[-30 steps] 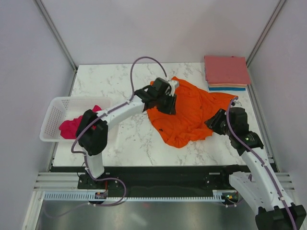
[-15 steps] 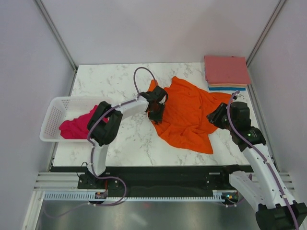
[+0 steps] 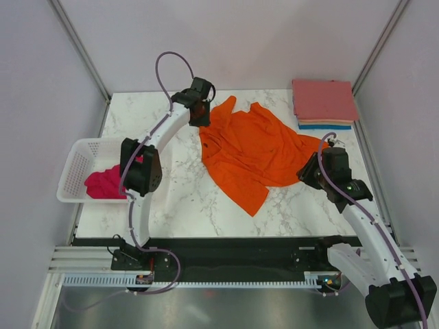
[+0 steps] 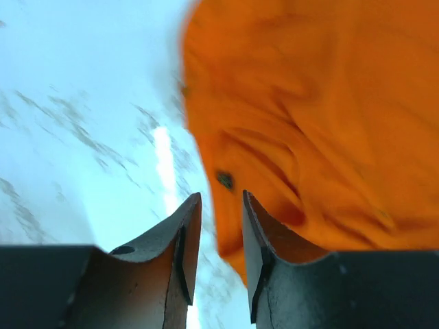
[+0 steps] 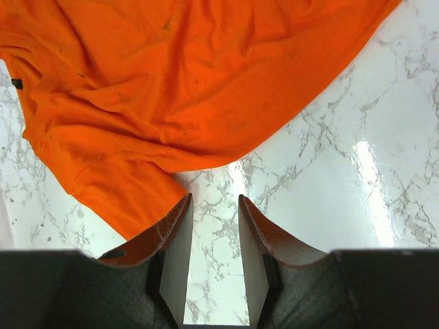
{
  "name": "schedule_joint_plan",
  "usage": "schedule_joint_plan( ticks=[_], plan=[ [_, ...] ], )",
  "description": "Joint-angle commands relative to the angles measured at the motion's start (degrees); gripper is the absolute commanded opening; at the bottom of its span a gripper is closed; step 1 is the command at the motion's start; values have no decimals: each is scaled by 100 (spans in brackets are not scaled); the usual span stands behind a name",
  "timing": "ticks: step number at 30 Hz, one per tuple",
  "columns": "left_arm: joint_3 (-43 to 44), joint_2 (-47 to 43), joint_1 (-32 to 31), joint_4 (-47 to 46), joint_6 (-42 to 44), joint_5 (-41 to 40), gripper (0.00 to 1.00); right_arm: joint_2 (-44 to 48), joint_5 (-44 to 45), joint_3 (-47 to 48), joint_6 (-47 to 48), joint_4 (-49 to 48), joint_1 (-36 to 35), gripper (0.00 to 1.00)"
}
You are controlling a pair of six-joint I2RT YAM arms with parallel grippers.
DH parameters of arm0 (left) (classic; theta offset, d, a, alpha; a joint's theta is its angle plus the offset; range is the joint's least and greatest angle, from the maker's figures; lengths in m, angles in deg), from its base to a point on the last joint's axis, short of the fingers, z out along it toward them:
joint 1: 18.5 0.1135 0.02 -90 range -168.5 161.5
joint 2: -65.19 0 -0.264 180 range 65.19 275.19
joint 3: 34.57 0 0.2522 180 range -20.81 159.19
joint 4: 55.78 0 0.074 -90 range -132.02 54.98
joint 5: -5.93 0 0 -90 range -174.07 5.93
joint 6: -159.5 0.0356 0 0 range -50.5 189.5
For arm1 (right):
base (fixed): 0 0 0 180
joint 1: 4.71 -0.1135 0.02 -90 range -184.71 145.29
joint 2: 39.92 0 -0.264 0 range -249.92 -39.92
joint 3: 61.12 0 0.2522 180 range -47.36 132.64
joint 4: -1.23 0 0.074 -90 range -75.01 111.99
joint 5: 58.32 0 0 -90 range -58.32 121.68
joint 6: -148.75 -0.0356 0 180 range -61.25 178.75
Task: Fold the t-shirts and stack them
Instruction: Flatten the tshirt out
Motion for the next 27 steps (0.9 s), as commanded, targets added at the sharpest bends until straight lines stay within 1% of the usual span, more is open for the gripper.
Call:
schedule_joint_plan(
  ticks=[1,2,3,4,6,7,8,10,15,20,23,25,26,27],
  plan=[
    [-1444,-1555,-964,-483,-27,1012,38,-34,108,-110,-90,-310,-6,40],
    [-1892,-1802,-1148,-732,-210,1250,38,-60,90,-128,-90,-345,-6,40],
    [-2601,-2187,-1341,-891,-334,1522,38,-139,64,-128,-73,-363,-15,40],
    [-2887,-2304,-1691,-1014,-483,1646,37,-183,29,-120,-46,-389,-15,40],
    [-3484,-2436,-1975,-1401,-835,2050,36,-271,-16,-93,33,-398,-15,40],
    [-3618,-2463,-2202,-1524,-949,2139,34,-289,-16,-84,68,-390,-15,40],
    [-3750,-2455,-2300,-1760,-1072,2201,33,-280,-42,-76,112,-398,-15,39],
    [-3997,-2280,-2476,-1946,-1196,2227,30,-228,-68,-84,138,-390,-15,38],
    [-4102,-1770,-2556,-2070,-1267,2333,28,-52,-130,-181,112,-390,-6,35],
    [-4497,-1567,-2556,-1948,-1293,1912,28,-43,-130,-172,68,-293,-15,35],
    [-4970,-1575,-2556,-1693,-1284,1290,28,-52,-130,-155,51,-223,-15,36],
    [-5218,-1742,-2477,-1500,-1250,964,29,-43,-288,-155,24,-205,-15,36],
    [-5393,-1795,-2407,-1403,-1241,605,29,-25,-332,-172,7,-188,-15,36],
    [-5456,-1909,-2181,-1315,-1136,428,30,-8,-332,-181,-11,-187,-6,36]
  ],
)
